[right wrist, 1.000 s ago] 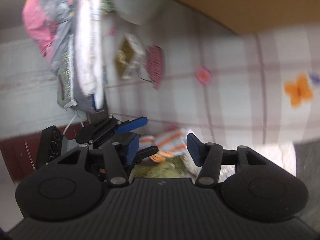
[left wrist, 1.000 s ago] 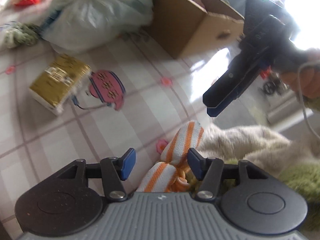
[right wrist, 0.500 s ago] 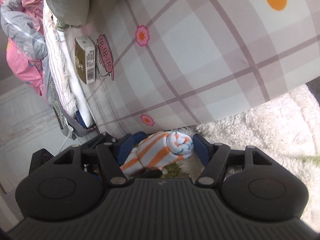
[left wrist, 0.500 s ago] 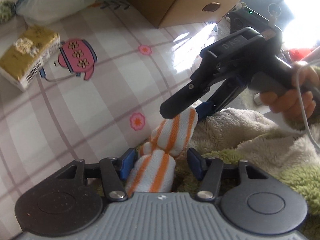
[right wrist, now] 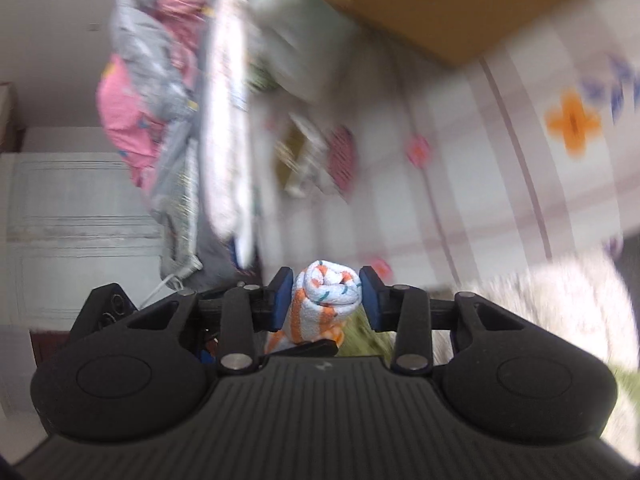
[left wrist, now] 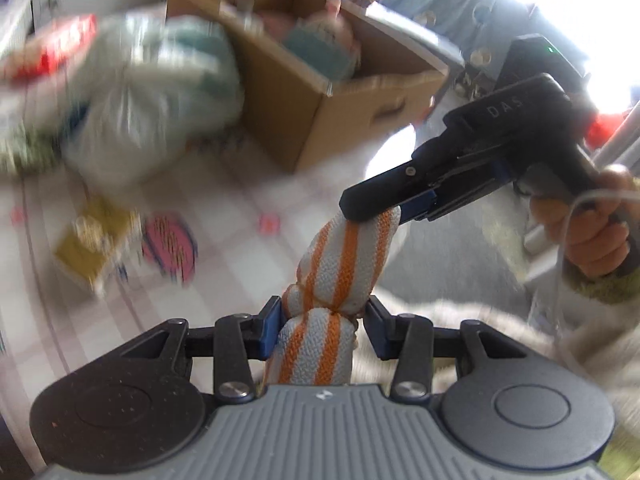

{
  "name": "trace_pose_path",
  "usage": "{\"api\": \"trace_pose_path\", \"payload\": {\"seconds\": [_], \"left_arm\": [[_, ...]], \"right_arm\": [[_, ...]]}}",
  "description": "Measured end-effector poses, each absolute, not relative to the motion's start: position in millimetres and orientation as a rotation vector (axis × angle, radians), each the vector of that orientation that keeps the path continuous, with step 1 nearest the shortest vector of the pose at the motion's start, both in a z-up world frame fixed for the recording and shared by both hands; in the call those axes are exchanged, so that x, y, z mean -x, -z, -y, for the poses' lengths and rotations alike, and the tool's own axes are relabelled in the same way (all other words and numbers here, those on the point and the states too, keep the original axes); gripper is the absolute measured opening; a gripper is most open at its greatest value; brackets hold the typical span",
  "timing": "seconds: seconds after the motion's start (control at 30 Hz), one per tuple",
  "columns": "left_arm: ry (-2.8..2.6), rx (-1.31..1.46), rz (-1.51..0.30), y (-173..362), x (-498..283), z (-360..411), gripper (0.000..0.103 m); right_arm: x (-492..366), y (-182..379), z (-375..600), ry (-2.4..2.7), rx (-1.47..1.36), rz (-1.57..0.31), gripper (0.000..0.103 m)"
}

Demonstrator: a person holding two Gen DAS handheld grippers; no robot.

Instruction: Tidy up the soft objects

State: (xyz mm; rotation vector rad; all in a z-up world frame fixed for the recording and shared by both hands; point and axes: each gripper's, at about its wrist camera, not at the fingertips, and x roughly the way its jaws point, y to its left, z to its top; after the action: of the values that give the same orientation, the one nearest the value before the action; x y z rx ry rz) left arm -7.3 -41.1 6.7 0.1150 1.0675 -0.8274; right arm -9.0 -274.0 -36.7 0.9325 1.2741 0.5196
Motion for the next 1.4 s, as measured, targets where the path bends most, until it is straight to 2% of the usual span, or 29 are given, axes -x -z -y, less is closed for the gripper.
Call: {"api": "trace_pose_path", "payload": {"seconds": [0.1, 0.27, 0.5, 0.63, 0.87, 1.07, 1.2, 1.23, 1.4], "left_arm": [[0.810, -0.109, -0.937, -37, -12, 65, 0.044], [0.814, -0.052, -0.826, -66, -54, 114, 0.044], [0.857, -0.016, -0.827, -64, -107, 195, 0.044], [0.883, 0.007, -0.890, -47, -131, 243, 0.044], [0.917, 0.047, -1.031, -6, -152, 294, 0.055], [0.883, 0.074, -1.089, 15, -161, 282, 0.056], [0.857, 0.104, -1.085, 13, -165, 263, 0.056], [0.854, 0.108, -1.078, 11, -164, 259, 0.056], [0.830, 0.099, -1.035, -1, -160, 242, 0.056]], "right_arm": [[-8, -13, 288, -0.543, -0.855, -1.092, 0.034], [-36, -72, 333, -0.510, -0.785, -0.865, 0.033], [-72, -103, 408, -0.410, -0.738, -0.717, 0.030], [-88, -101, 437, -0.324, -0.661, -0.707, 0.029], [-124, -83, 469, -0.197, -0.432, -0.813, 0.029], [-154, -57, 474, -0.136, -0.227, -0.909, 0.029], [-169, -47, 473, -0.127, -0.176, -0.937, 0.022], [-172, -44, 473, -0.127, -0.173, -0.945, 0.015], [-180, -26, 467, -0.062, -0.051, -0.990, 0.015]]}}
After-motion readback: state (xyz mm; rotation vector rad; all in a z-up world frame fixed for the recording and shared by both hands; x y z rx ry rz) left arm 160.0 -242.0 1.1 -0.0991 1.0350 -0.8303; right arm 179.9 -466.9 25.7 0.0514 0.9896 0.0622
